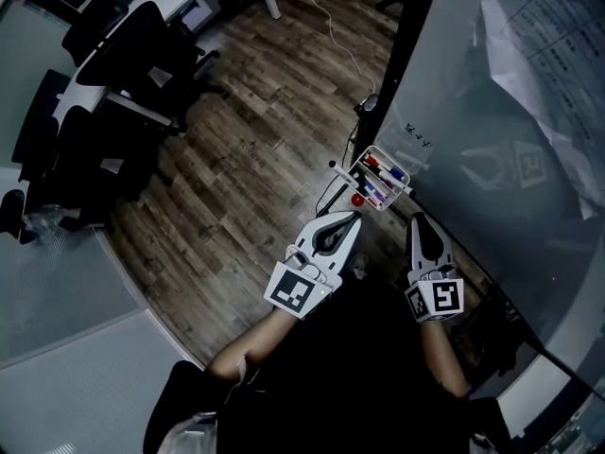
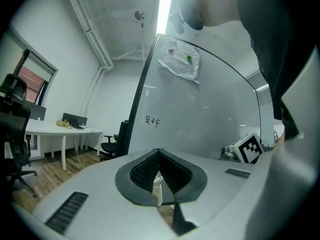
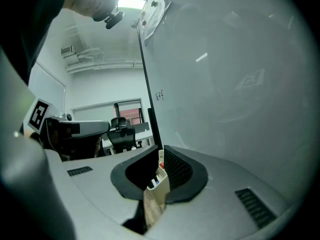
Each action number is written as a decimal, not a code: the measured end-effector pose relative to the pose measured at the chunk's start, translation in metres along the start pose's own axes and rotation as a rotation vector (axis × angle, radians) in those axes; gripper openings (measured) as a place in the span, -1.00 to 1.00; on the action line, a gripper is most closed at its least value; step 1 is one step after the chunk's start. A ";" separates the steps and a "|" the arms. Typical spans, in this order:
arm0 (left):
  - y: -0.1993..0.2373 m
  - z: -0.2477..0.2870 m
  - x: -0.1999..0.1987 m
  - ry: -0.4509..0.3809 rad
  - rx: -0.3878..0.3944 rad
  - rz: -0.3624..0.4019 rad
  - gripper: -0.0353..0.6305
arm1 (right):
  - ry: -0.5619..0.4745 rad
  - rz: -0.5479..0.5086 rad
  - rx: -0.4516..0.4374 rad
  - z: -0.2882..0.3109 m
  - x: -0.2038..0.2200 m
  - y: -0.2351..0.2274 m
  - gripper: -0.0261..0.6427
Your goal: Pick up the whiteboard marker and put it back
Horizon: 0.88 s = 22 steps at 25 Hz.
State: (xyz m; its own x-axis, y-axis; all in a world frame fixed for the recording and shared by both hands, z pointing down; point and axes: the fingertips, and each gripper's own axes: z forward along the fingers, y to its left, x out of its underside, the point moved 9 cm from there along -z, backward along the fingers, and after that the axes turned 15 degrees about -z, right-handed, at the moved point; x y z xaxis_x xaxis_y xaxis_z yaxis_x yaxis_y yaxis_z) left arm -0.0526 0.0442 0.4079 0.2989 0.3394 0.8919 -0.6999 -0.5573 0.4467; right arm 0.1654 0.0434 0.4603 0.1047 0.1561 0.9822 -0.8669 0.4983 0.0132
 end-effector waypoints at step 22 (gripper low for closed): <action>0.024 0.023 0.001 0.045 0.013 -0.026 -0.87 | 0.107 0.018 0.033 0.043 0.020 -0.016 -0.54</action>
State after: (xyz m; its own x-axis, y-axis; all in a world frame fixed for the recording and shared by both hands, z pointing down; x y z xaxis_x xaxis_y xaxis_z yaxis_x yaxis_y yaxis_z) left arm -0.0548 0.0136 0.4209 0.2868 0.3875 0.8761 -0.6840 -0.5575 0.4705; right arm 0.1602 0.0020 0.4882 0.1393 0.2559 0.9566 -0.8843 0.4669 0.0039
